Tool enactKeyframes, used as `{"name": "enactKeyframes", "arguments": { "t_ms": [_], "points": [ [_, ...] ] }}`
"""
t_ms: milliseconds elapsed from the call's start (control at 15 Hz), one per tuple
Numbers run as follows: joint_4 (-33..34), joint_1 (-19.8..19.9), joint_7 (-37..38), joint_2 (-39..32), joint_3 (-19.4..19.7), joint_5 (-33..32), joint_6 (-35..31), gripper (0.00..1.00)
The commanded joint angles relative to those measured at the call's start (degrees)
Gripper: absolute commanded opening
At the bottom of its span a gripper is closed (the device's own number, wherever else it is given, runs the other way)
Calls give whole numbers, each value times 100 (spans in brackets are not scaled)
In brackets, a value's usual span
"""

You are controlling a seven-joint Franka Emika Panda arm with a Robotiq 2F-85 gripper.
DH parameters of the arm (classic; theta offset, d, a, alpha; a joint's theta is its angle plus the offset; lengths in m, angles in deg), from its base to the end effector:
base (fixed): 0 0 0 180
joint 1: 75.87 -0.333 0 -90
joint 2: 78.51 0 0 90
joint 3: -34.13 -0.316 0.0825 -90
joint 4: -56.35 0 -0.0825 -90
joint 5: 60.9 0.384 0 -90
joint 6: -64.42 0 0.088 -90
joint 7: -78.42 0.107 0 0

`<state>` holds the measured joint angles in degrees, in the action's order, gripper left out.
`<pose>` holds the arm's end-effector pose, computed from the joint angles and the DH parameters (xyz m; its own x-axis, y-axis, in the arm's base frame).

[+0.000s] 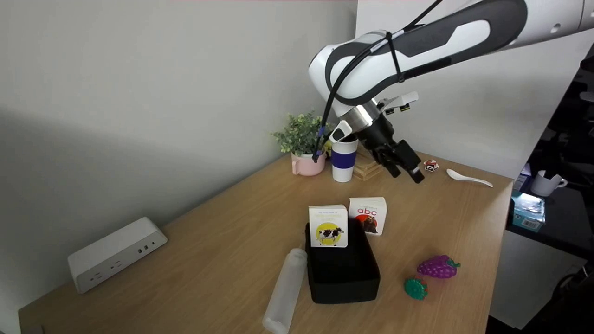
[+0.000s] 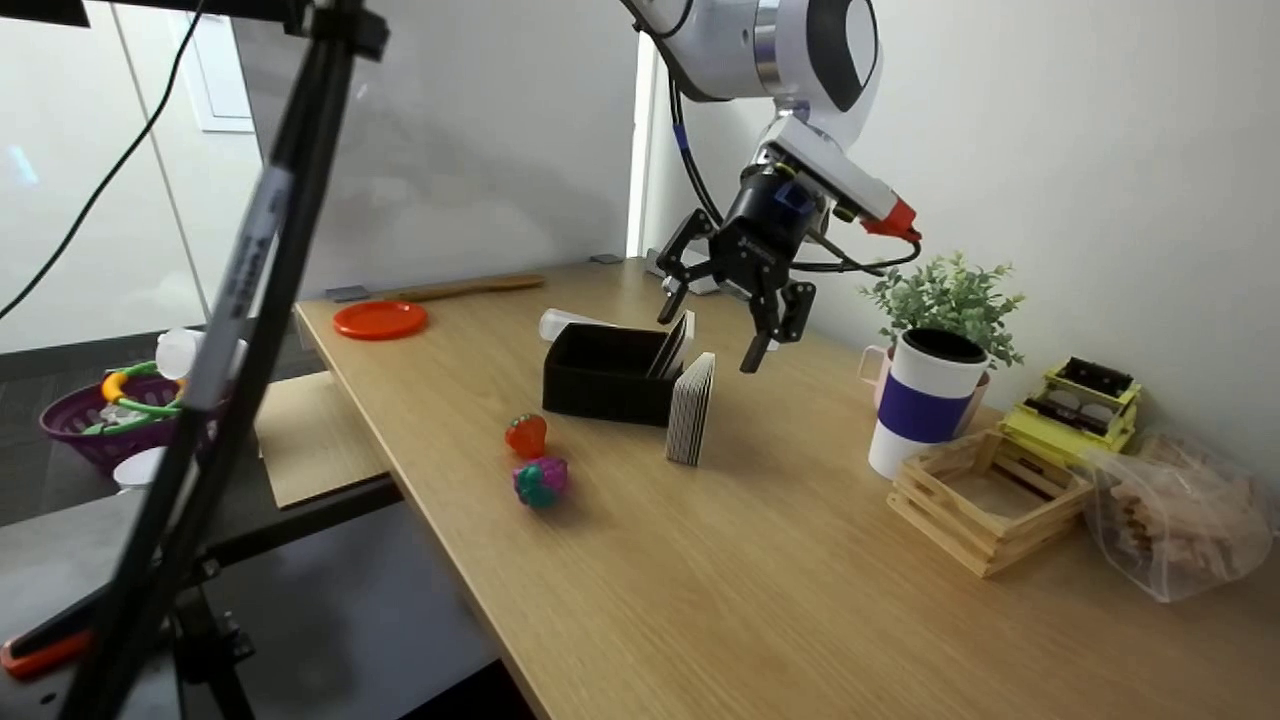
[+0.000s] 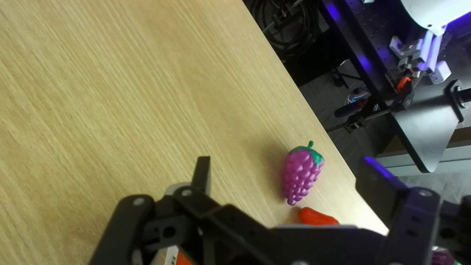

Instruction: Put the yellow and orange books in the black box

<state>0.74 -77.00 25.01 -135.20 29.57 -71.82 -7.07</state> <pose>0.6934 0.0262 0.2315 0.3449 0.8094 -0.4754 0.6900 -0.5620 -0.4562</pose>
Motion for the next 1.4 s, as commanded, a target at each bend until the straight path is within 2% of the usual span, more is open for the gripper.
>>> {"name": "enactKeyframes", "arguments": {
  "t_ms": [0,200,667,1333],
  "points": [
    [0,-6,2,-5,0,0,-1,100],
    [0,4,2,-5,0,0,-1,100],
    [55,9,-269,-128,-79,-15,-728,100],
    [-41,-97,-26,-223,-102,39,-2349,100]
  ]
}}
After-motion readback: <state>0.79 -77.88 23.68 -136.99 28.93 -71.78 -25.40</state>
